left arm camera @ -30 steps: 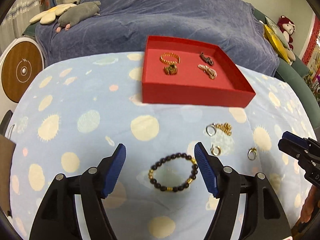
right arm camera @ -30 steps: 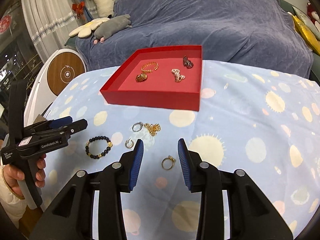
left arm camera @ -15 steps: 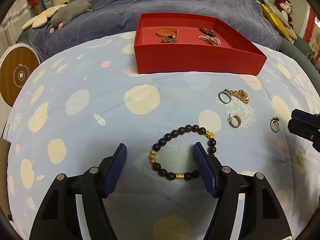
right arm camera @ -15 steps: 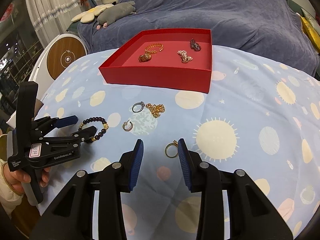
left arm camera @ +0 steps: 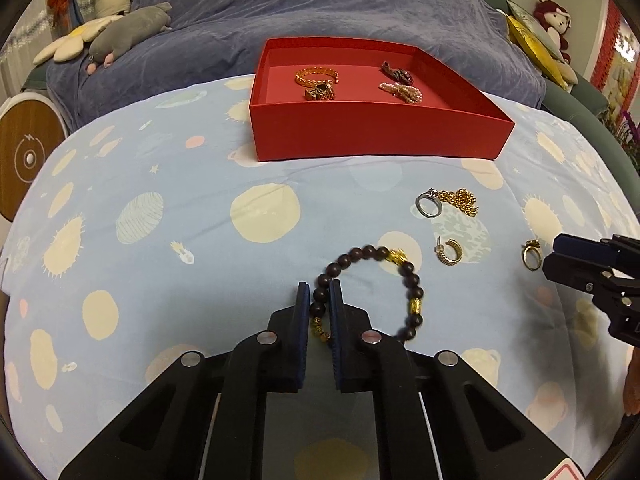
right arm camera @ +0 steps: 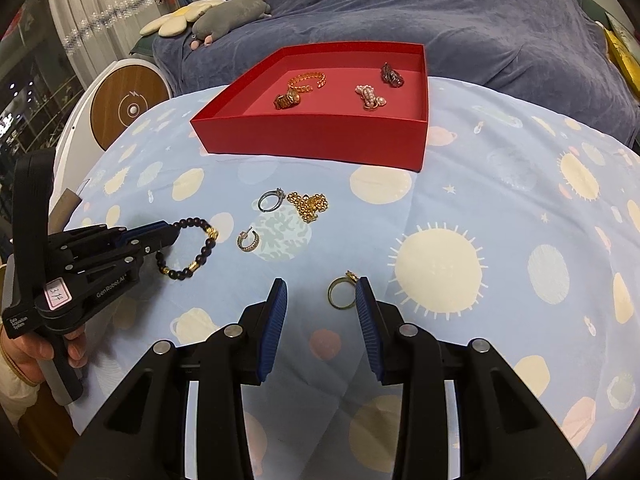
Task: Organize jewelry
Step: 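Close the left tool on the black bead bracelet while the right tool approaches the gold ring, then close the right tool on the gold ring while the left tool holds the bracelet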
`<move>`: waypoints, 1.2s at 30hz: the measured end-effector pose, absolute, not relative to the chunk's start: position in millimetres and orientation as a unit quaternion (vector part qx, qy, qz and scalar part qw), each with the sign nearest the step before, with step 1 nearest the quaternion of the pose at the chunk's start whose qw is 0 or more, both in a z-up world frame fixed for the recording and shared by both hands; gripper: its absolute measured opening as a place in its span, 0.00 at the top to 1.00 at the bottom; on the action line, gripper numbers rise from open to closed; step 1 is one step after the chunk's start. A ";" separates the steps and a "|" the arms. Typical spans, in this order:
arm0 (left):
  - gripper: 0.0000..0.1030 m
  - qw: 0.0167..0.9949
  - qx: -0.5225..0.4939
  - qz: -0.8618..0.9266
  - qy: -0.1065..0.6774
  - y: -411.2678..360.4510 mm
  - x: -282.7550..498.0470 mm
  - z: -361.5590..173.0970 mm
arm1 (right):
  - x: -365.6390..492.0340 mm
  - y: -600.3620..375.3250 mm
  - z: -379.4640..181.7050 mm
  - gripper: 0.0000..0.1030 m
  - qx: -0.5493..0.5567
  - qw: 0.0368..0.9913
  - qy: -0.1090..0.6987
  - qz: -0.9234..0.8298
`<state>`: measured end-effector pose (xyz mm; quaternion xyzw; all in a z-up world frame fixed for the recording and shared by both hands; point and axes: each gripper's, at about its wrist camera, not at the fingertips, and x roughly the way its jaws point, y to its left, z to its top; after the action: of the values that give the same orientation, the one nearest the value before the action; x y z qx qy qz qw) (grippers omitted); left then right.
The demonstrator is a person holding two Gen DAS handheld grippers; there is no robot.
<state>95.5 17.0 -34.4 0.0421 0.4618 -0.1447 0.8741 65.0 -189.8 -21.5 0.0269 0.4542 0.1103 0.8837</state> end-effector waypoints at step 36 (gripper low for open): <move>0.95 0.889 -0.015 -0.199 0.411 16.2 81.3 29.3 | 82.2 -191.1 -38.0 0.91 0.017 0.884 0.460 0.088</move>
<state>81.3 16.2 29.3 -0.0146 0.4113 -0.1991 0.8894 82.2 -191.1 -38.0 0.0174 0.4597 0.0885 0.8835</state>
